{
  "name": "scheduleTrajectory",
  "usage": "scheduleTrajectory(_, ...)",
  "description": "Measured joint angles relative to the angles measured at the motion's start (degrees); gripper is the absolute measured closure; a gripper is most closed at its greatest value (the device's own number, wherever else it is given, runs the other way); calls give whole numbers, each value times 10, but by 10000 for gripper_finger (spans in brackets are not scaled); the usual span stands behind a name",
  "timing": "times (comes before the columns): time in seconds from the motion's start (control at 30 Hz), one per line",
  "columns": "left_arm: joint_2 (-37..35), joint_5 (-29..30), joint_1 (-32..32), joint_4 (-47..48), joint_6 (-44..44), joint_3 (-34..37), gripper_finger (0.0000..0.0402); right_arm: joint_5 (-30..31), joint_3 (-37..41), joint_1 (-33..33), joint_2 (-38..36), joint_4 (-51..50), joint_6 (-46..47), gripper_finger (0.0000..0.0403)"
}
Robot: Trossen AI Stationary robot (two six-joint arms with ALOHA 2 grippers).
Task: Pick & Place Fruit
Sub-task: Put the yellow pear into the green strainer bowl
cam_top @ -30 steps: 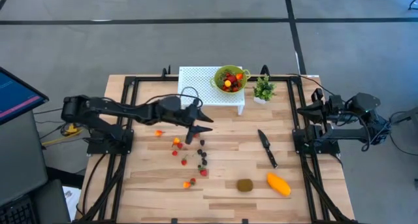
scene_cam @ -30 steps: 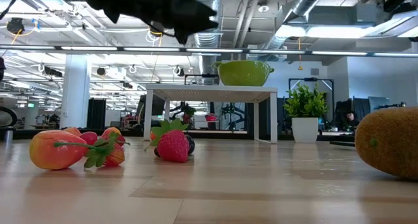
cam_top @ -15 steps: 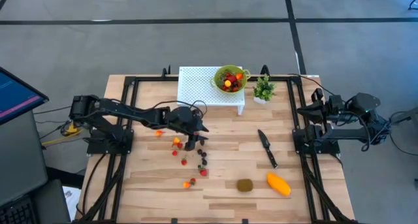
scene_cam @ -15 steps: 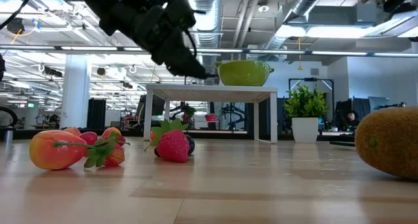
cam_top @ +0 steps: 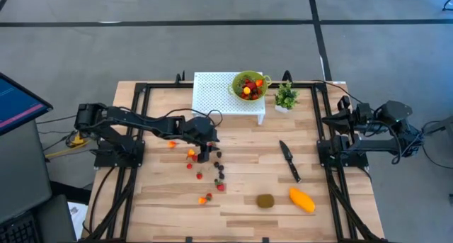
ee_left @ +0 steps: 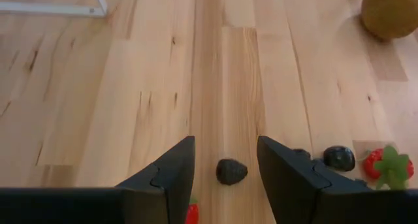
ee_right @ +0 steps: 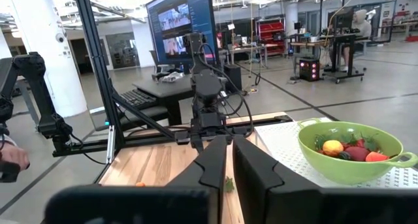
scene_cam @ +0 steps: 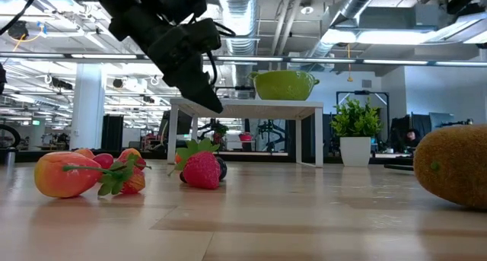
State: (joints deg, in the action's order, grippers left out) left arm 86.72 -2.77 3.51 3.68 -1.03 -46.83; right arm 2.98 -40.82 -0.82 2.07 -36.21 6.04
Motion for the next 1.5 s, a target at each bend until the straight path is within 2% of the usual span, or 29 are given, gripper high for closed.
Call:
scheduleTrajectory(0.27, -3, 0, 0, 7, 0, 0, 243, 0, 0, 0, 0, 14, 0, 381)
scheduleTrajectory(0.43, -42, 0, 0, 10, 2, 0, 243, 0, 0, 0, 3, 41, 27, 383)
scheduleTrajectory(0.5, -67, 0, 0, 12, 16, 0, 243, 1, 0, 0, 14, 84, 71, 382)
scheduleTrajectory(0.7, -144, -8, -2, 27, 44, 0, 243, 8, 23, 0, 70, 331, 75, 381)
scheduleTrajectory(0.87, -211, -8, -3, 160, 20, 0, 243, -25, 25, 0, 152, 409, 75, 384)
scheduleTrajectory(0.97, -247, -1, -3, 241, 20, 0, 243, -45, 26, 1, 201, 385, 76, 385)
scheduleTrajectory(1.17, -299, 0, -3, 374, 60, 0, 243, -43, 25, 9, 298, 359, 80, 389)
scheduleTrajectory(1.37, -313, 46, -3, 487, 78, 0, 243, -40, 25, 12, 359, 369, 47, 401)
scheduleTrajectory(1.5, -298, 61, -3, 506, 74, 5, 243, -40, 26, 16, 409, 366, 45, 398)
